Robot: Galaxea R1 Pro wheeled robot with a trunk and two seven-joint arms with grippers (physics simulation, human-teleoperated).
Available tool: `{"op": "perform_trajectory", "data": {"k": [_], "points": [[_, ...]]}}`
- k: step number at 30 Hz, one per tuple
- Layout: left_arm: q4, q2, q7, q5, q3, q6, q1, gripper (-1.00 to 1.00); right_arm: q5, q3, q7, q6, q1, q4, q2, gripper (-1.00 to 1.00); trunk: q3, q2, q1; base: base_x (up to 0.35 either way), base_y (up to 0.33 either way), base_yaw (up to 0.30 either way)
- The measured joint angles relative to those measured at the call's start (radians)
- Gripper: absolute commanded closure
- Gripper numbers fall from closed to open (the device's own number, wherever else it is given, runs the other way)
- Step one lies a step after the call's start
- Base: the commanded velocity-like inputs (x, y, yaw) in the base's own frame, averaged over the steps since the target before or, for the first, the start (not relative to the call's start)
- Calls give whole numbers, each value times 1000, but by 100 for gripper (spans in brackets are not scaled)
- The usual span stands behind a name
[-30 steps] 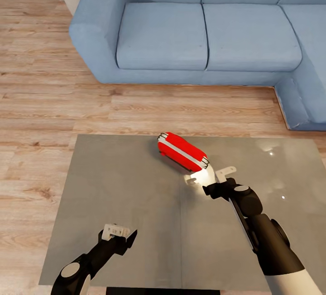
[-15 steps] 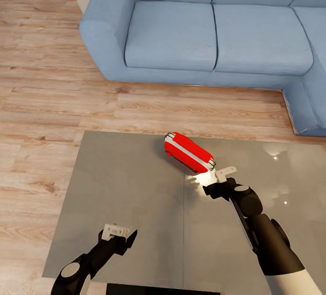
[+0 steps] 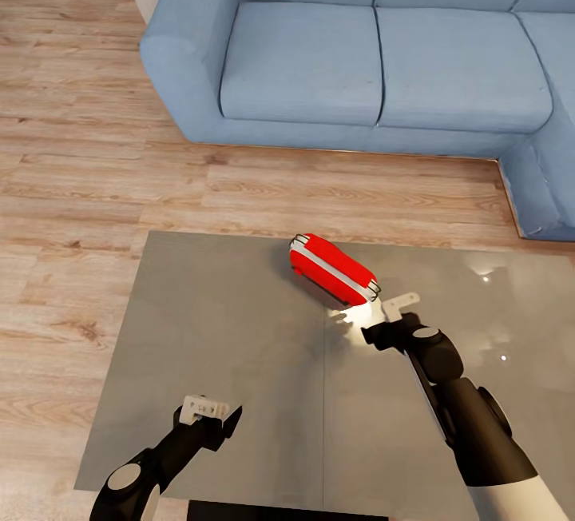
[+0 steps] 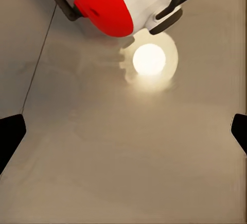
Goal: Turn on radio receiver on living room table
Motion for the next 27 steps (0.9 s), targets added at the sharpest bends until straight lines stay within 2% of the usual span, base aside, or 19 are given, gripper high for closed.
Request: {"op": "perform_trajectory", "data": {"k": [27], "points": [[0,1,0,0,0,-1,0,-100,12,-2,6,7,0,-24,0,-100,0,0,0,0,0,0]]}}
